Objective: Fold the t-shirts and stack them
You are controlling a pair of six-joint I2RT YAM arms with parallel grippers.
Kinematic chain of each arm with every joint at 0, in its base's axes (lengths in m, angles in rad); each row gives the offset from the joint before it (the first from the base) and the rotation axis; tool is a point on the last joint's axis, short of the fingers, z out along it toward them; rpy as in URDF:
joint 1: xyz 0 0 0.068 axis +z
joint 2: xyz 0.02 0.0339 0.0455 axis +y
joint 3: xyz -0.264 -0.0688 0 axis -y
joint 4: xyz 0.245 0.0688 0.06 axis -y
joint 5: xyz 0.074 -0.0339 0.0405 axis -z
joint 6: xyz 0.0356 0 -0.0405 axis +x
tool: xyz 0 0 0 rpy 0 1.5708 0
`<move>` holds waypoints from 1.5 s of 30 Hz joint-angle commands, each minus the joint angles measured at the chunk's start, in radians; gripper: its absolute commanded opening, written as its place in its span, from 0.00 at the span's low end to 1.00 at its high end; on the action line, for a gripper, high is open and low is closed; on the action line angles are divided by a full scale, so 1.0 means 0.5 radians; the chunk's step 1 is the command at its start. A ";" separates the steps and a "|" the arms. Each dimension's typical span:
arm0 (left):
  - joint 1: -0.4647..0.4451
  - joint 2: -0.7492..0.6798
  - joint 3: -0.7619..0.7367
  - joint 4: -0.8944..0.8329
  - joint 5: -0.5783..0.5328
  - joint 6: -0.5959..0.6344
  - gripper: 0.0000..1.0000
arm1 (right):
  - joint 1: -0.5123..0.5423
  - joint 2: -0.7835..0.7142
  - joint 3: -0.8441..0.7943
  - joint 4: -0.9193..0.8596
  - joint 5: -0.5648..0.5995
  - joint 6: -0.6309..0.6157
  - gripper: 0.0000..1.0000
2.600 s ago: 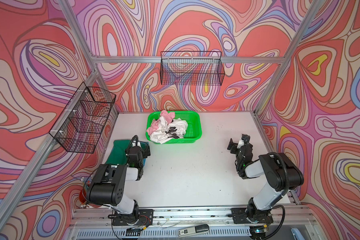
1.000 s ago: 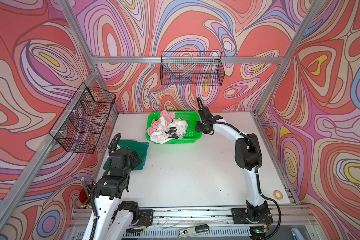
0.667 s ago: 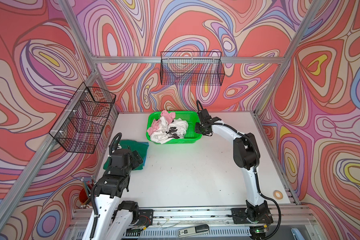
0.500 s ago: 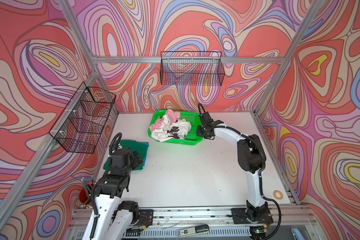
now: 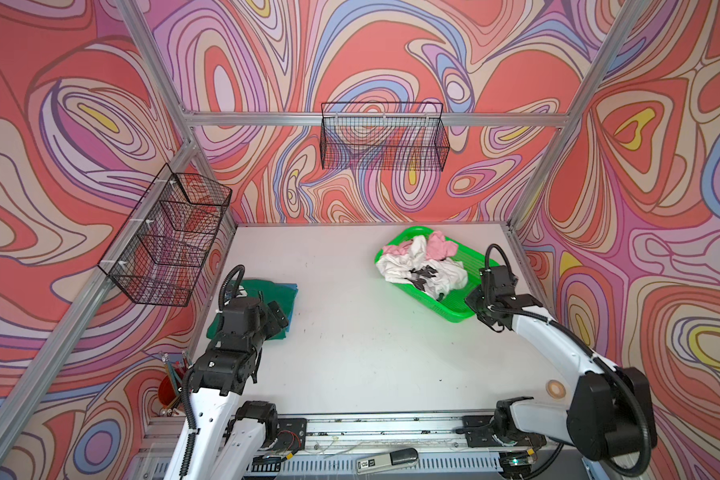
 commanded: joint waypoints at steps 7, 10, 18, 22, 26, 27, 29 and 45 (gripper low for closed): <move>-0.031 0.035 -0.007 0.038 0.082 0.025 0.92 | -0.421 -0.302 -0.101 -0.029 0.129 0.390 0.00; -0.032 0.045 -0.008 0.045 0.100 0.029 0.92 | -0.422 -0.177 -0.006 -0.002 0.201 0.469 0.00; -0.037 0.072 -0.008 0.060 0.143 0.041 0.92 | -0.443 0.299 0.301 0.157 0.344 0.699 0.00; -0.040 0.090 -0.008 0.069 0.165 0.045 0.92 | -0.443 0.490 0.434 0.243 0.356 0.763 0.00; -0.043 0.120 -0.005 0.071 0.177 0.049 0.92 | -0.445 0.684 0.606 0.259 0.370 0.782 0.00; -0.043 0.120 -0.005 0.075 0.180 0.054 0.92 | -0.446 0.730 0.649 0.240 0.384 0.794 0.00; -0.041 0.121 -0.005 0.075 0.184 0.054 0.92 | -0.444 0.804 0.707 0.282 0.400 0.780 0.00; -0.042 0.164 -0.003 0.097 0.230 0.067 0.93 | -0.446 1.209 1.042 0.190 0.467 0.824 0.03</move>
